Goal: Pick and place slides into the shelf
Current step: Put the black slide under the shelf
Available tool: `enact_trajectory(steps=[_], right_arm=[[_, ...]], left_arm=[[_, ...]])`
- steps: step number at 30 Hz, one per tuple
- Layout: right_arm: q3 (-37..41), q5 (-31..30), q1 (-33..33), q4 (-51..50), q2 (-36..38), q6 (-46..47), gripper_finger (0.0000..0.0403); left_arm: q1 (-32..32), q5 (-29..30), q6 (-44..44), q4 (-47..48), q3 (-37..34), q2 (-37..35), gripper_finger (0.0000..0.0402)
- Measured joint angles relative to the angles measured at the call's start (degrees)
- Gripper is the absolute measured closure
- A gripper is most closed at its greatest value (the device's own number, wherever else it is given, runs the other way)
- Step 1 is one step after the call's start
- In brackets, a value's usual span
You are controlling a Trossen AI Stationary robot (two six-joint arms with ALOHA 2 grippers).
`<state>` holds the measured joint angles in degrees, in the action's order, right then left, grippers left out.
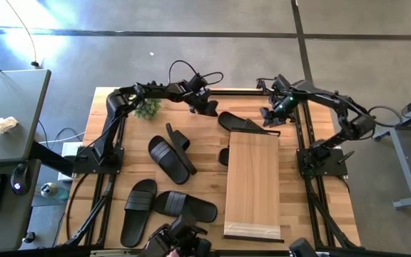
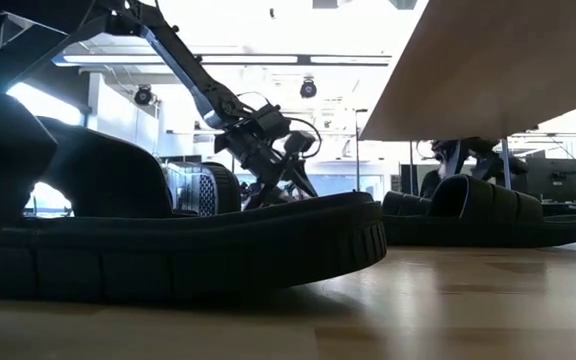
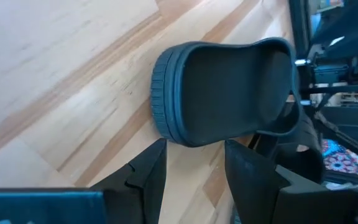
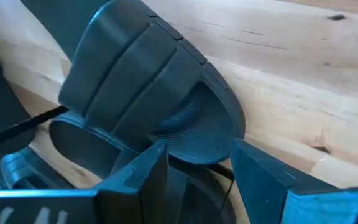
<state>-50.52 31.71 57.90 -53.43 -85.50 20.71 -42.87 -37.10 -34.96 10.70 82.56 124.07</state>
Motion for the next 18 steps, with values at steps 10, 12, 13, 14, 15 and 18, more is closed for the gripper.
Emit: enact_trajectory(steps=[10, 12, 13, 14, 15, 18], right_arm=[[-0.02, 3.38, -0.16, 4.18, -5.58, 0.24, 0.0238], [0.0, 4.15, -0.16, 3.92, -6.9, -0.27, 0.0238], [0.0, 4.75, -0.16, 4.14, -7.45, -0.44, 0.0238], [0.0, 5.06, -0.16, 4.37, -7.93, -0.48, 0.0238], [0.0, 5.25, -0.19, 4.5, -8.33, -0.5, 0.0238], [0.0, 5.69, -0.16, 4.92, -8.99, -1.29, 0.0238]], left_arm=[[-0.27, -1.51, 0.0, -0.11, 0.0, 0.0, 0.0257], [-0.27, -1.53, 0.0, -0.11, 0.0, 0.0, 0.0257], [-0.27, -1.53, 0.0, -0.11, 0.0, 0.0, 0.0257], [-0.27, -1.52, 0.0, -0.11, 0.0, 0.0, 0.0257], [-0.27, -1.52, 0.0, -0.11, 0.0, 0.0, 0.0257], [-0.29, -1.51, 0.0, -0.09, 0.0, 0.0, 0.0257]])
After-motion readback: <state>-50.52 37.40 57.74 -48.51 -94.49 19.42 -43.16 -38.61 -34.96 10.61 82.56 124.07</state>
